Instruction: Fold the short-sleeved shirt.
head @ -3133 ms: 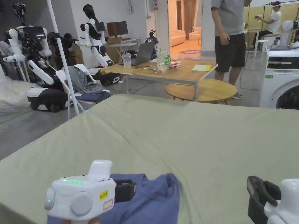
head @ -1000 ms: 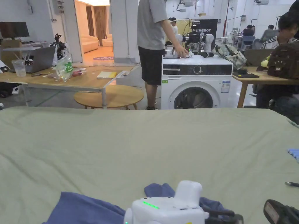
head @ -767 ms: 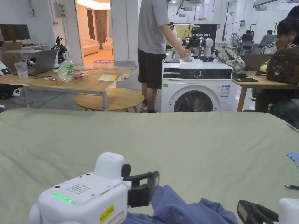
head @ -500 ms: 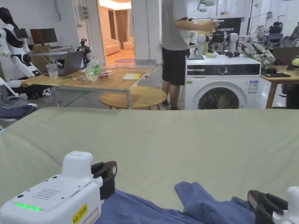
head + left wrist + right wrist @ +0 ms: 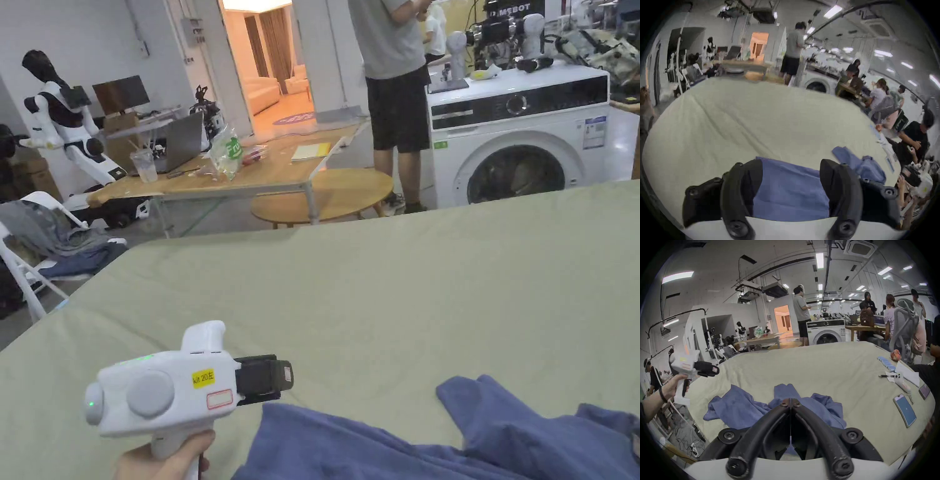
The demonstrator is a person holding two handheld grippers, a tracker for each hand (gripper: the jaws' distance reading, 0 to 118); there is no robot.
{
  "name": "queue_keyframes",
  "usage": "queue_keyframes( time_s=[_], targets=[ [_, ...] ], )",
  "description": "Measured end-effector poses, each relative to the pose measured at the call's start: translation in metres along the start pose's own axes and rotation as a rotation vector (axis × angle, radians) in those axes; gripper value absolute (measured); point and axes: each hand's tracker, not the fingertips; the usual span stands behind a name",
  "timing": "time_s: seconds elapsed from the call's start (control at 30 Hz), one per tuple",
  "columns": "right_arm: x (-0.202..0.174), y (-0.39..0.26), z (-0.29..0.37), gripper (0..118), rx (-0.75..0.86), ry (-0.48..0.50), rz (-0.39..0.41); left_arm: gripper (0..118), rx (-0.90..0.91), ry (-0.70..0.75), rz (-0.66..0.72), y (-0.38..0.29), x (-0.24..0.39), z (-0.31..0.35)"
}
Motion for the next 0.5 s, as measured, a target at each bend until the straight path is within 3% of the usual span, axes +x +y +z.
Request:
queue_keyframes(
  time_s=[0.13, 0.33, 0.4, 0.43, 0.47, 0.5],
  targets=[
    [0.021, -0.01, -0.001, 0, -0.036, -0.045, -0.046, 73, -0.141, 0.022, 0.089, 0.014, -0.023, -0.064],
    [0.05, -0.025, 0.006, 0, -0.077, -0.126, -0.087, 71, -0.294, 0.139, 0.024, 0.0, -0.039, -0.134],
    [0.058, -0.028, 0.011, 0, -0.088, -0.153, -0.097, 52, -0.284, 0.145, 0.061, -0.005, -0.041, -0.141],
    [0.061, -0.03, 0.013, 0, -0.094, -0.164, -0.106, 50, -0.274, 0.147, 0.049, -0.006, -0.039, -0.141],
    [0.063, -0.031, 0.015, 0, -0.101, -0.172, -0.118, 43, -0.268, 0.151, 0.02, -0.007, -0.033, -0.137],
    [0.066, -0.032, 0.016, 0, -0.103, -0.175, -0.131, 29, -0.27, 0.188, -0.053, -0.006, -0.027, -0.138]
  ],
)
